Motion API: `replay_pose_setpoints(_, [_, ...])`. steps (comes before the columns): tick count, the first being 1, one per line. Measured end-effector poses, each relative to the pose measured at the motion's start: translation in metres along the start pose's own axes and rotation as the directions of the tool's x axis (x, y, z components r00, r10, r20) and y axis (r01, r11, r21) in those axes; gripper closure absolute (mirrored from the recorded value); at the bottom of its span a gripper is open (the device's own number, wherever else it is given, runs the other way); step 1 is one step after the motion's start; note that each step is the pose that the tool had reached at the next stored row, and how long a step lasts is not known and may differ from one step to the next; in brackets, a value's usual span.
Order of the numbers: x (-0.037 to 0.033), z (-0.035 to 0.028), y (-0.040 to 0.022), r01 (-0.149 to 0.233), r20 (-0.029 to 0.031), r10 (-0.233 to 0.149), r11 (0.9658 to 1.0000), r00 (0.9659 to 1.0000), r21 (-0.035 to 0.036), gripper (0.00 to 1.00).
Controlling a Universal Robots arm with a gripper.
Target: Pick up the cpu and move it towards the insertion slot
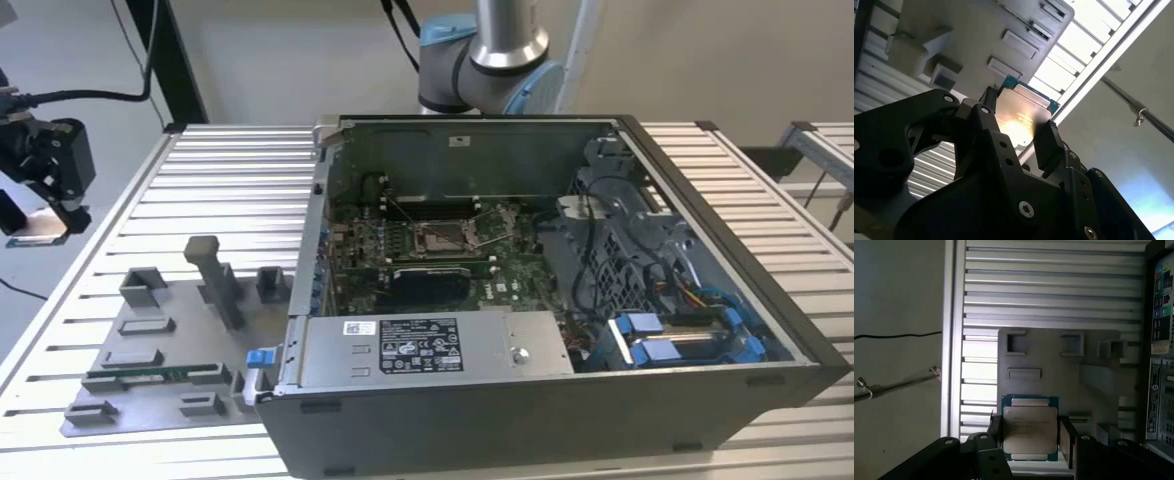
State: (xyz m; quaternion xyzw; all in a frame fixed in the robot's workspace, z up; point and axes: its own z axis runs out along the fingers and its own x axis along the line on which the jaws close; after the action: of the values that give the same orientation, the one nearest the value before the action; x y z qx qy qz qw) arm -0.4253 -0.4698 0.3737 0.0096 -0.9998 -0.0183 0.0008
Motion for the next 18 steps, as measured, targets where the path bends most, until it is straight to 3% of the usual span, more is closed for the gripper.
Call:
replay_pose_setpoints(7, [0.0, -0.0126, 0.0005, 0.0, 0.0, 0.0, 1.0, 1.0, -0.0001, 1.0])
replay_pose_setpoints(18, [0.0, -0.0131, 0.0005, 0.0, 0.0005, 0.0, 1.0, 1.0, 0.0, 1.0])
